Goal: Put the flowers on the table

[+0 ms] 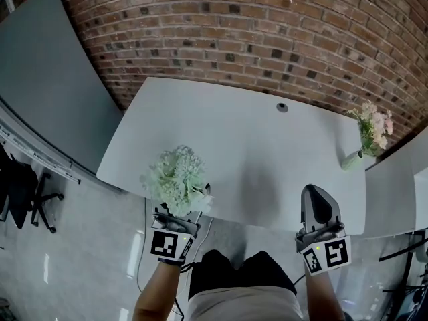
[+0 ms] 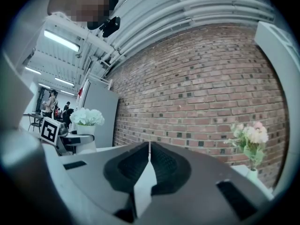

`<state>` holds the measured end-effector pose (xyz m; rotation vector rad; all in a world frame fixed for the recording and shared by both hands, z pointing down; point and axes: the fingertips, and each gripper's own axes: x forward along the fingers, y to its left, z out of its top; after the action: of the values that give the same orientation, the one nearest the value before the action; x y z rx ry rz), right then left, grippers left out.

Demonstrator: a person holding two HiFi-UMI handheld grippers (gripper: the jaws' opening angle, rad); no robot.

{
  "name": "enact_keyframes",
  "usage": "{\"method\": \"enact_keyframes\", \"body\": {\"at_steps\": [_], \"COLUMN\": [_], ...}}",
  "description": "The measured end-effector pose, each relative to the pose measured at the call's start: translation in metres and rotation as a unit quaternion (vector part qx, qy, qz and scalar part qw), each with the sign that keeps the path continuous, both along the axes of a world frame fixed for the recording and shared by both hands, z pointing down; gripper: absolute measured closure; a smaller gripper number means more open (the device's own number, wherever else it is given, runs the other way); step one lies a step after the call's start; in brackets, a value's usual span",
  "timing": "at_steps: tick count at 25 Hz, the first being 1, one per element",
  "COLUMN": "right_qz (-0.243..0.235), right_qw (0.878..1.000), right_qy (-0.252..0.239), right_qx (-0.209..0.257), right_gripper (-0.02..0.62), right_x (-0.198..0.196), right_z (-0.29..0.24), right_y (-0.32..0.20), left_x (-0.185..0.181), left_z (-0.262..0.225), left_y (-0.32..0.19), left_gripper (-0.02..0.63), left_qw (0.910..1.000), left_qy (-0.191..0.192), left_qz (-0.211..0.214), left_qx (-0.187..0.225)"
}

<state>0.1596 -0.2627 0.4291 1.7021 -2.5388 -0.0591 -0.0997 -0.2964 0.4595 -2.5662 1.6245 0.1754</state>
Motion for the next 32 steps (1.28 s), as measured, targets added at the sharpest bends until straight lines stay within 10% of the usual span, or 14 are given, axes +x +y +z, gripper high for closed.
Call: {"method": "enact_keyframes", "body": {"at_steps": [32], "right_qz": [0.053], "right_qw": [0.999], "right_qy": [-0.007], "right_qx": [-0.009], "right_gripper": [0.572], "right_x": [0.024], "right_z": [0.051], "right_y": [-0.03], "left_x": [0.017], "left_z": [0.044], "left_y": [-0.086], "left_gripper": [0.261], "left_qw": [0.999], "left_qy": [-0.027], "left_qz": [0.028], "left_qx": [0.024]}}
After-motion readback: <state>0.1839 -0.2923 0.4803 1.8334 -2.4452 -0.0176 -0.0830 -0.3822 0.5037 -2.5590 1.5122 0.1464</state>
